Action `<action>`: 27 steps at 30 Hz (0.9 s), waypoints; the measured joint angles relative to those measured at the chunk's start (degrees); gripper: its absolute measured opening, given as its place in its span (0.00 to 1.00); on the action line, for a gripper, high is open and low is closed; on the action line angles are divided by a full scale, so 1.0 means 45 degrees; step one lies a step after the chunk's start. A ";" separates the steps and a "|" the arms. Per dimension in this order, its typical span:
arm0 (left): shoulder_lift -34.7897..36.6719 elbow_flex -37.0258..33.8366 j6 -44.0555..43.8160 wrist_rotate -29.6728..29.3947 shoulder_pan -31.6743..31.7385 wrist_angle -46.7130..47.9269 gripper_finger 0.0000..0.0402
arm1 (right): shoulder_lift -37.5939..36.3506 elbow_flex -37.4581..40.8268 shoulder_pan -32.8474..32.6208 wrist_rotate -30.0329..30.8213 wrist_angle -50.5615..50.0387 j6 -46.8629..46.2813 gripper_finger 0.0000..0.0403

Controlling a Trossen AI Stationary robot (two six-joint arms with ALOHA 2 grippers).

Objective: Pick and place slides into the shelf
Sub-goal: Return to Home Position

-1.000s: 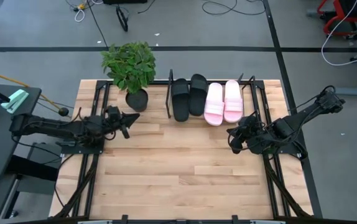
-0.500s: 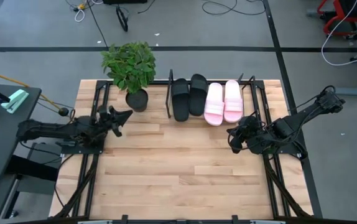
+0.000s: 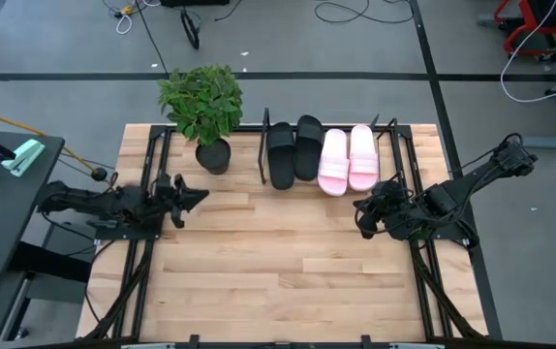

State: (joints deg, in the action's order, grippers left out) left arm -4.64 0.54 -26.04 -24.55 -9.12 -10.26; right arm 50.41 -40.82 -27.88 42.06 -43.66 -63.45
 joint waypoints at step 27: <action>-0.0020 -0.0015 0.1585 0.4189 0.1824 0.0046 0.01 | -0.0481 0.0000 -0.0002 0.0040 0.0044 -0.0022 0.00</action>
State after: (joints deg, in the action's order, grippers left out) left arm -4.74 0.47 -18.91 -5.70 -0.91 -10.06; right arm 48.25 -40.82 -27.89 42.24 -43.46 -63.55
